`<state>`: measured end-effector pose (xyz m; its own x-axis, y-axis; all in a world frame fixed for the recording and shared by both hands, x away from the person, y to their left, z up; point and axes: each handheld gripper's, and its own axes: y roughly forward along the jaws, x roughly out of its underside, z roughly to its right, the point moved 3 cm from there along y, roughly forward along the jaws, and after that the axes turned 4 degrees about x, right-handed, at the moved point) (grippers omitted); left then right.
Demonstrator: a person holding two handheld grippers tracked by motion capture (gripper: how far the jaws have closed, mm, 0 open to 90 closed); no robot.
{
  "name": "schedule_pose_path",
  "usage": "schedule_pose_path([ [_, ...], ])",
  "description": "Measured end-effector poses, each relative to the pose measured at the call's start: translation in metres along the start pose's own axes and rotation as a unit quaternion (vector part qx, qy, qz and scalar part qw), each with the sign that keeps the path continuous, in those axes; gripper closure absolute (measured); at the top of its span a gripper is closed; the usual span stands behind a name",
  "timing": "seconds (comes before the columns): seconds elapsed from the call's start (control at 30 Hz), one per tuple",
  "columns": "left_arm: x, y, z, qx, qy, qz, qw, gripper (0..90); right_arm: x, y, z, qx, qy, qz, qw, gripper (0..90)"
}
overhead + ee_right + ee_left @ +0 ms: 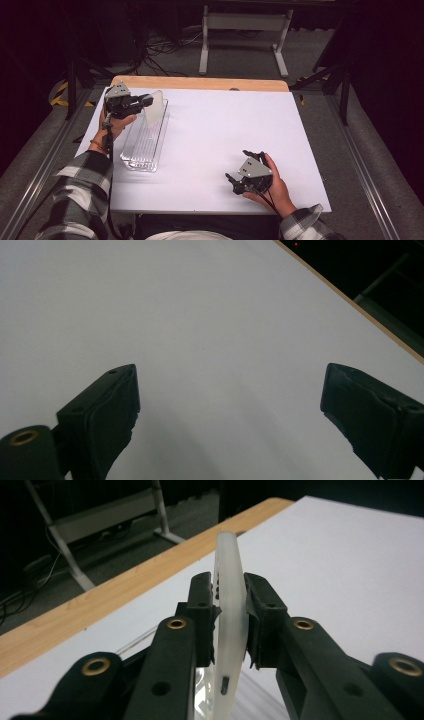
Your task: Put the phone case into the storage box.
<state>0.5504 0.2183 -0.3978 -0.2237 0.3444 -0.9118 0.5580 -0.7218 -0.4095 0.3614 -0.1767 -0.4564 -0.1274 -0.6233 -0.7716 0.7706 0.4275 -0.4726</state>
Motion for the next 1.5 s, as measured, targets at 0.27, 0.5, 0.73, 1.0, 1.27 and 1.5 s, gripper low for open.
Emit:
schedule_pose_path([
  [0.27, 0.011, -0.002, 0.0, -0.012, 0.01, -0.041, 0.9991, 70.0, 0.0, 0.002, -0.002, -0.004, -0.002, -0.005, 1.0, 9.9],
  [0.5, 0.028, 0.001, 0.002, -0.017, -0.012, -0.049, 0.9986, 70.9, 0.001, 0.003, -0.003, -0.008, -0.004, -0.008, 0.9999, 9.9],
  [0.73, 0.036, -0.001, -0.003, -0.042, -0.025, -0.063, 0.9968, 73.7, 0.001, 0.003, -0.004, -0.012, -0.008, -0.011, 0.9998, 9.9],
  [1.0, 0.038, -0.001, -0.004, -0.075, -0.022, -0.077, 0.994, 77.0, 0.002, 0.004, -0.004, -0.015, -0.011, -0.013, 0.9997, 9.9],
  [1.27, 0.036, 0.007, -0.006, -0.124, -0.022, -0.072, 0.9895, 76.4, 0.003, 0.006, -0.007, -0.019, -0.014, -0.019, 0.9995, 9.9],
  [1.5, 0.035, 0.01, -0.013, -0.147, -0.023, -0.07, 0.9864, 75.0, 0.004, 0.007, -0.008, -0.022, -0.021, -0.025, 0.9992, 9.9],
])
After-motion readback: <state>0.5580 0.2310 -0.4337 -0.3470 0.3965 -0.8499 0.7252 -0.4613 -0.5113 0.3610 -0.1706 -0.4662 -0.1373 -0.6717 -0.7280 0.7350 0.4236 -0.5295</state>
